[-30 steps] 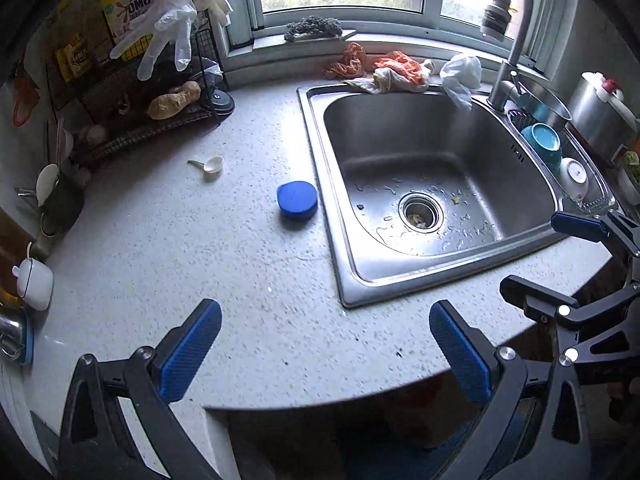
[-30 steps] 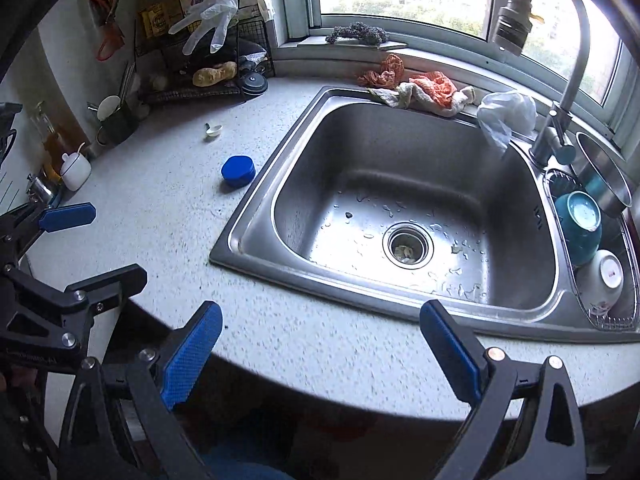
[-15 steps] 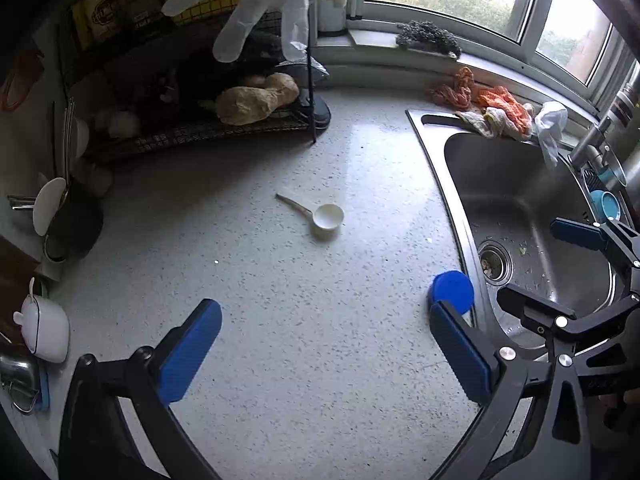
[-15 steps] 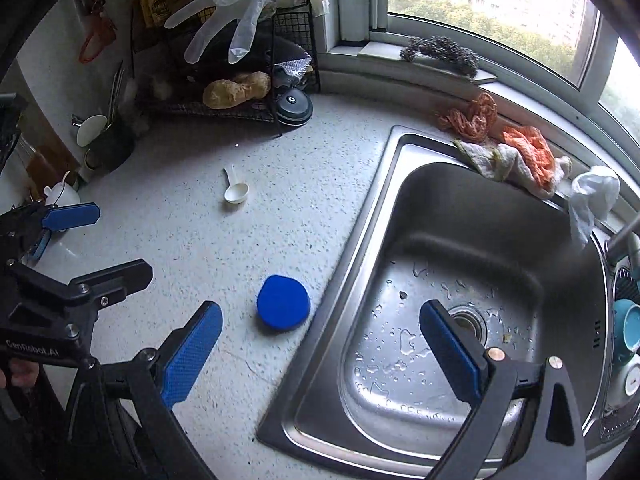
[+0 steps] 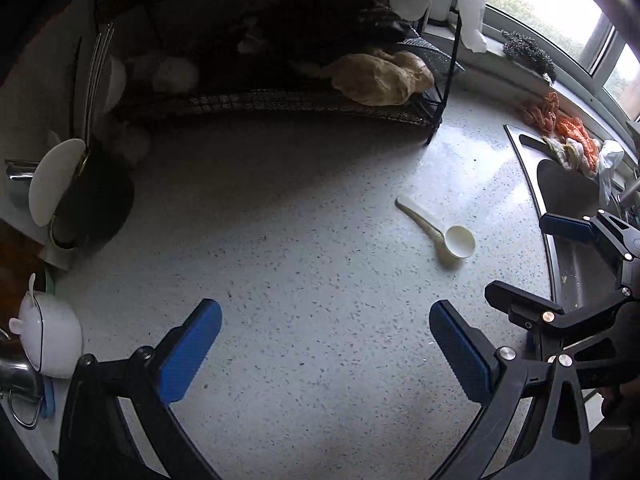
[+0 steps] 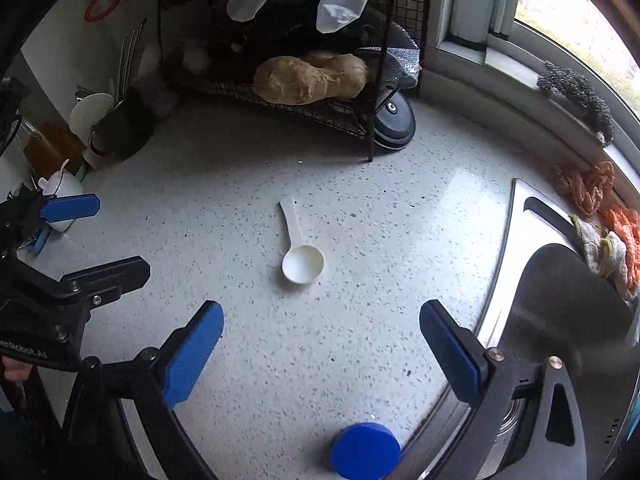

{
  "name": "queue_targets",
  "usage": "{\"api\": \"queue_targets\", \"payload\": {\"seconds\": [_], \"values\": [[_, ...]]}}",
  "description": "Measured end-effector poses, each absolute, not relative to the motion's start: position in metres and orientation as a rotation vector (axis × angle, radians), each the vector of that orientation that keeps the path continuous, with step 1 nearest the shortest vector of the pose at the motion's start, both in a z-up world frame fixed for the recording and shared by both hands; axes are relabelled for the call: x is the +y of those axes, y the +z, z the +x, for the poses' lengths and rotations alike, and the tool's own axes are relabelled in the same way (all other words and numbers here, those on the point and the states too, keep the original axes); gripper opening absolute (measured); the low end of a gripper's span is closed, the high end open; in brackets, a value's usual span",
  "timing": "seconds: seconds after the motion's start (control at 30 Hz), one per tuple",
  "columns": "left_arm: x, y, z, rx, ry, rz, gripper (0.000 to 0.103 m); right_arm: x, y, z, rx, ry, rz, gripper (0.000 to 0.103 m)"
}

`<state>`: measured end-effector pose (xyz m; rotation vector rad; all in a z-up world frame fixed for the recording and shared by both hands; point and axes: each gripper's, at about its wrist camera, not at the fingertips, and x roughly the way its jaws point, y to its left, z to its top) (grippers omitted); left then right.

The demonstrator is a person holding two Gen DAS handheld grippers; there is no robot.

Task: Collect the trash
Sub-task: 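Move both open tools across the counter toward the white scoop and blue lid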

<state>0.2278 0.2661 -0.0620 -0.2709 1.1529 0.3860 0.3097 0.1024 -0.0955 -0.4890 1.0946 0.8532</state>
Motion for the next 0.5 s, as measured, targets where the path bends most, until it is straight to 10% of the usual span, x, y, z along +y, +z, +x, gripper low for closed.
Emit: {"api": "queue_targets", "payload": {"seconds": [0.5], "values": [[0.3,-0.097,0.222,1.216,0.408,-0.321,0.103,0.156,-0.133,0.333,1.143,0.882,-0.587,0.053]]}}
